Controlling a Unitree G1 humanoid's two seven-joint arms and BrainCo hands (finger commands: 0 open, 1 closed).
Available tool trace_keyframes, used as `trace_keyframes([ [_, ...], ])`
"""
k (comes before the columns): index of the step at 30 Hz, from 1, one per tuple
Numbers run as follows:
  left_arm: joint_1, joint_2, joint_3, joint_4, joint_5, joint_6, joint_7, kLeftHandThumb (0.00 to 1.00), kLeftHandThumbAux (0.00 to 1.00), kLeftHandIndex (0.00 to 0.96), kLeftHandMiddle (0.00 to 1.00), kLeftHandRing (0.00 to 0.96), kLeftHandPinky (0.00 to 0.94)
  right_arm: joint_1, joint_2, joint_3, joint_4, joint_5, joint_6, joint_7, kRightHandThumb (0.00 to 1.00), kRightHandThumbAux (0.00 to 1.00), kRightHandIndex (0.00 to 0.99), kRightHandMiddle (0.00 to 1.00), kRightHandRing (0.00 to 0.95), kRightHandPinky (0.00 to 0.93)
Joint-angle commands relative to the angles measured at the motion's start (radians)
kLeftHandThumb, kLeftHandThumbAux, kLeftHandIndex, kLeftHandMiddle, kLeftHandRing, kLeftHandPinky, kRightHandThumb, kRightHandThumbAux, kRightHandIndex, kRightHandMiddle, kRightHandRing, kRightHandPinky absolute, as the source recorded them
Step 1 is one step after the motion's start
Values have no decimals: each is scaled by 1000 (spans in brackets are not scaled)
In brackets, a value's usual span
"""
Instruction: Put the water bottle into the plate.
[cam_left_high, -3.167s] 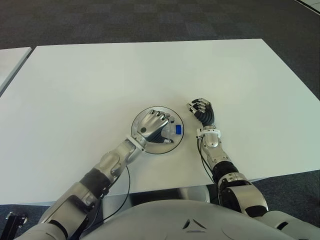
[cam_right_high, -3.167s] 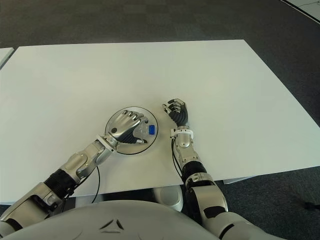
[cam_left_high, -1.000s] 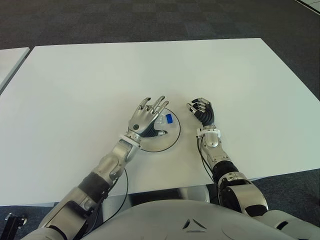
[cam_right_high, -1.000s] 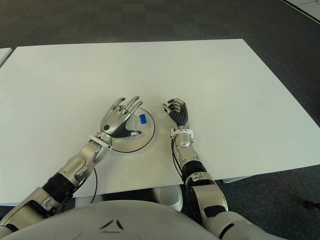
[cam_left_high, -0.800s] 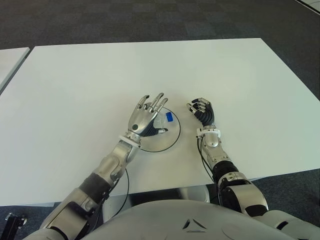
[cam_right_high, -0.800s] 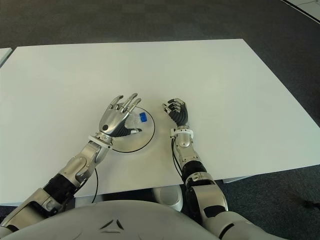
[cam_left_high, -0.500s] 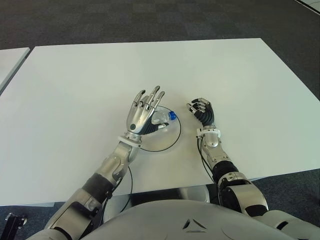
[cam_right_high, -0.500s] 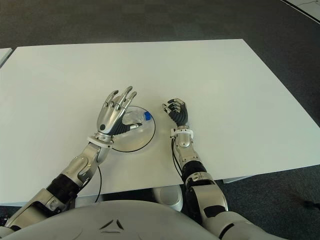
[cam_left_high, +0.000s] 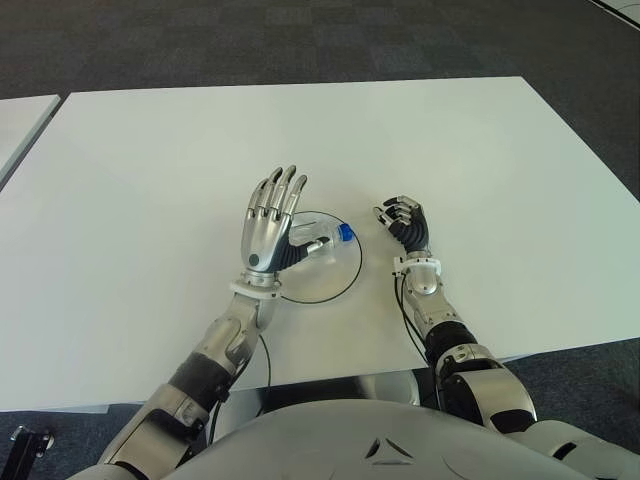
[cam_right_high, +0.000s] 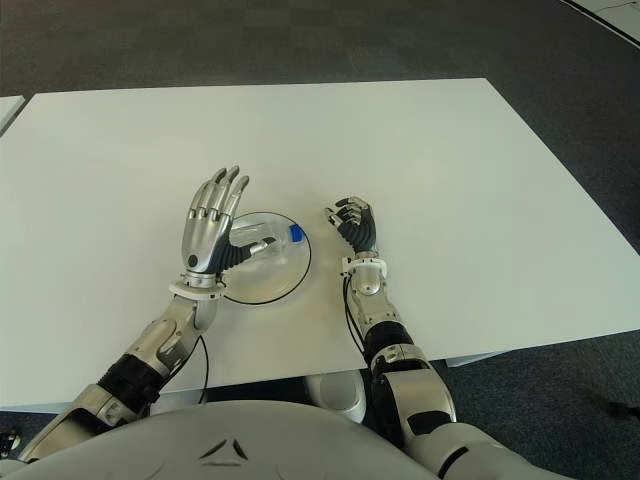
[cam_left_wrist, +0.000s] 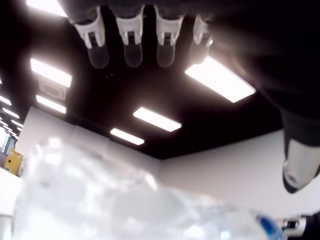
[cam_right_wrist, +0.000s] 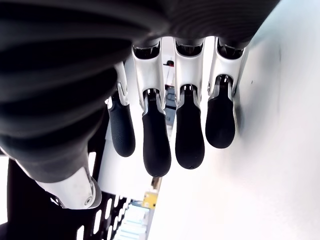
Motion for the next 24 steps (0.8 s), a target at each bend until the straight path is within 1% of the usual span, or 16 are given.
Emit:
trace_keyframes([
  [1, 10, -19, 37, 40, -84, -96, 60, 82, 599, 0, 0, 0, 0, 7, 4, 1, 21, 5, 17, 10, 706, 727, 432, 631, 637, 641],
  [8, 31, -33, 94, 35, -190, -205, 59, 81, 586, 0, 0, 0, 0, 8, 2, 2, 20, 2, 13, 12, 706, 727, 433, 631, 635, 635],
  [11, 26, -44, 121, 39, -223, -234, 56, 67, 586, 0, 0, 0, 0, 9, 1, 3, 16, 1, 18, 14, 706, 727, 433, 628, 632, 637],
  [13, 29, -53, 141, 35, -254, -241, 32, 59, 586, 0, 0, 0, 0, 9, 1, 4, 12, 0, 20, 14, 706, 727, 432, 626, 632, 637],
  [16, 42, -65, 174, 14, -304, -235, -17, 50, 584, 0, 0, 0, 0, 11, 1, 5, 8, -2, 24, 13, 706, 727, 432, 623, 631, 639],
  [21, 75, -74, 241, -18, -418, -222, -132, 55, 591, 0, 0, 0, 0, 13, 3, 5, 2, -3, 31, 11, 706, 727, 432, 621, 630, 637],
  [24, 81, -71, 295, 8, -519, -230, -220, 61, 589, 0, 0, 0, 0, 13, 5, 4, 0, -1, 32, 10, 706, 727, 432, 622, 631, 638],
])
